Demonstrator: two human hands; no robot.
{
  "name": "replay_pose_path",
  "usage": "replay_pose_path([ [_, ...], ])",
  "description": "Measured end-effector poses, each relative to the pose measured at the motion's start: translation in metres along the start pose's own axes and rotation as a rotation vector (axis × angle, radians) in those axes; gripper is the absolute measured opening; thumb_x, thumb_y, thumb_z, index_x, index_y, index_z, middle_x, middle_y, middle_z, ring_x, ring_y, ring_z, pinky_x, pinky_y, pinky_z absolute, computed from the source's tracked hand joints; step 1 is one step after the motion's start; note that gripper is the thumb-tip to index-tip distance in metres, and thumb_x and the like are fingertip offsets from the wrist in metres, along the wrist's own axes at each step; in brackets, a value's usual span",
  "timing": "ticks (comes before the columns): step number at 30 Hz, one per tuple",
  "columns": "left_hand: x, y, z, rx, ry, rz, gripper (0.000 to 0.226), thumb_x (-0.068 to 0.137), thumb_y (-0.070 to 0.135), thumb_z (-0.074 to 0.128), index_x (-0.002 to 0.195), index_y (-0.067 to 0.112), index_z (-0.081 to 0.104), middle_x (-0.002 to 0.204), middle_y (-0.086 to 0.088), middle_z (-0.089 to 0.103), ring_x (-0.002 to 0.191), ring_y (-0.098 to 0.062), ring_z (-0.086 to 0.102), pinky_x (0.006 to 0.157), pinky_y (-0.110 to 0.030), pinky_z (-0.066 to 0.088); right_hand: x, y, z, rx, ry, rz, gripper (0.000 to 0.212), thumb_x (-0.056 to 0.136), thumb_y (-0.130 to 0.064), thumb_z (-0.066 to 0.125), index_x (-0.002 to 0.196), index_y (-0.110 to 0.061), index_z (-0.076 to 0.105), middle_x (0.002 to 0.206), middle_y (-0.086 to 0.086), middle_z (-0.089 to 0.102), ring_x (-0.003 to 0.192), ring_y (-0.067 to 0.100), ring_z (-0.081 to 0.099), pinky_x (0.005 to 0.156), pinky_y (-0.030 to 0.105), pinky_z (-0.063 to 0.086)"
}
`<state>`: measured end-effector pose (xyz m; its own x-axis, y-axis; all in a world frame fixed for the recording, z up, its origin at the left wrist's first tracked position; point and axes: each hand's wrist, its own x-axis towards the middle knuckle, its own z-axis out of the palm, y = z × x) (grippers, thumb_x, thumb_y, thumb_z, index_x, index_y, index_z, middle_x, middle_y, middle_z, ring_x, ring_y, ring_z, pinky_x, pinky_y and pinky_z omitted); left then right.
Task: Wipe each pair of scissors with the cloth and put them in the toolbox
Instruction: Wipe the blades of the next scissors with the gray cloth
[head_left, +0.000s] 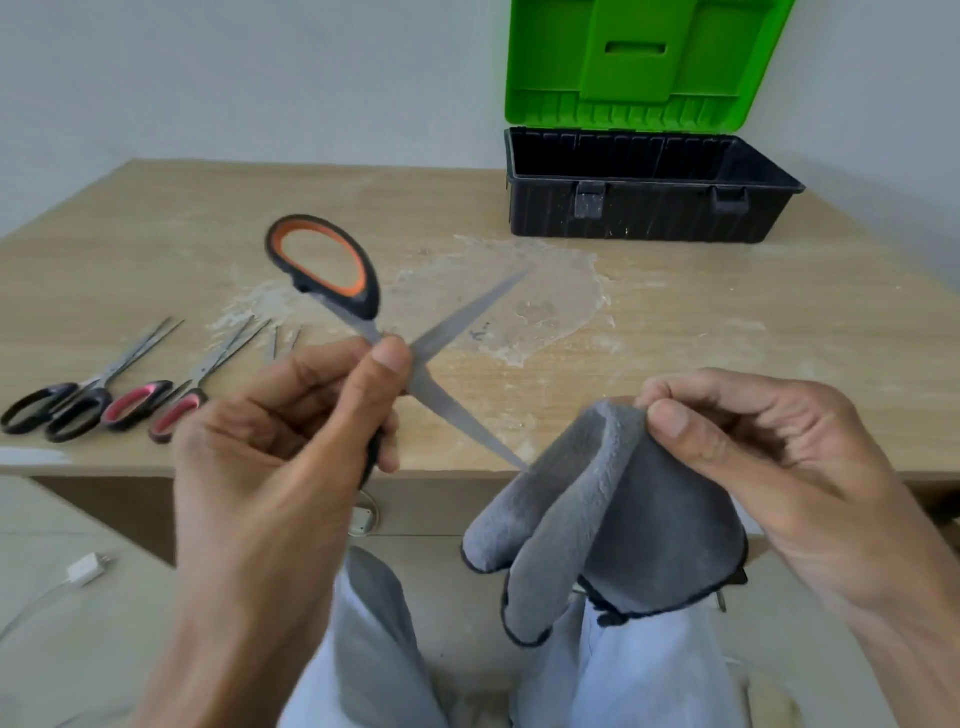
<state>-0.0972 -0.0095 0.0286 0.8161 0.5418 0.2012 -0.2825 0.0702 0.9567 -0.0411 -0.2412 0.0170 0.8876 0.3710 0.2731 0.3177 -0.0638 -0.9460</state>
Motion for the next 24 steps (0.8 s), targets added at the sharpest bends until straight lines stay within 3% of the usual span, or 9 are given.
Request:
replay_pose_path([
  [4,-0.010,-0.003,0.014,0.009,-0.018,0.006,0.012,0.074,0.029,0.076,0.076,0.017,0.078,0.057,-0.003,0.063,0.047,-0.013,0.051,0.047,-0.015,0.043,0.000,-0.007,0.006,-0.026,0.019,-0.003,0.025,0.084,-0.051,0.075,0.094,-0.030,0.084,0.092,0.003,0.082,0.086,0.022,0.078,0.080,0.025,0.060],
  [9,-0.020,-0.008,0.029,0.014,0.036,0.019,0.014,0.071,0.034,0.076,0.076,0.022,0.079,0.057,-0.006,0.064,0.048,-0.015,0.053,0.045,-0.020,0.042,-0.001,-0.015,0.025,0.043,0.027,0.017,0.013,0.083,-0.030,0.072,0.084,-0.023,0.083,0.080,-0.003,0.081,0.075,0.004,0.076,0.068,0.012,0.057],
  [14,-0.025,-0.016,0.037,-0.059,0.147,-0.013,0.017,0.066,0.034,0.078,0.076,0.021,0.079,0.055,-0.005,0.062,0.045,-0.016,0.052,0.045,-0.019,0.041,-0.006,-0.007,0.039,0.005,0.090,0.055,0.011,0.086,-0.036,0.077,0.087,-0.026,0.081,0.082,-0.003,0.082,0.076,0.008,0.077,0.069,0.015,0.055],
  [17,-0.024,-0.017,0.036,-0.153,0.211,-0.072,0.016,0.066,0.029,0.078,0.073,0.015,0.079,0.052,-0.005,0.060,0.042,-0.014,0.049,0.043,-0.015,0.040,-0.007,-0.004,0.036,-0.020,0.032,0.123,0.019,0.087,-0.045,0.078,0.101,-0.032,0.080,0.089,-0.008,0.083,0.085,0.010,0.079,0.076,0.016,0.057],
  [21,-0.025,-0.021,0.034,-0.198,0.223,-0.147,0.009,0.069,0.022,0.078,0.073,0.015,0.080,0.053,-0.008,0.061,0.042,-0.014,0.049,0.042,-0.017,0.042,-0.007,-0.005,0.031,-0.098,-0.073,0.147,0.020,0.080,-0.040,0.075,0.098,-0.038,0.084,0.088,-0.014,0.083,0.087,0.002,0.078,0.075,0.013,0.058],
  [24,-0.027,-0.020,0.036,-0.200,0.226,-0.196,0.009,0.067,0.024,0.078,0.071,0.016,0.080,0.052,-0.007,0.061,0.040,-0.013,0.049,0.040,-0.017,0.042,-0.008,-0.003,0.030,-0.076,-0.042,0.143,0.016,0.081,-0.035,0.076,0.094,-0.034,0.086,0.089,-0.008,0.084,0.089,0.009,0.080,0.083,0.026,0.064],
])
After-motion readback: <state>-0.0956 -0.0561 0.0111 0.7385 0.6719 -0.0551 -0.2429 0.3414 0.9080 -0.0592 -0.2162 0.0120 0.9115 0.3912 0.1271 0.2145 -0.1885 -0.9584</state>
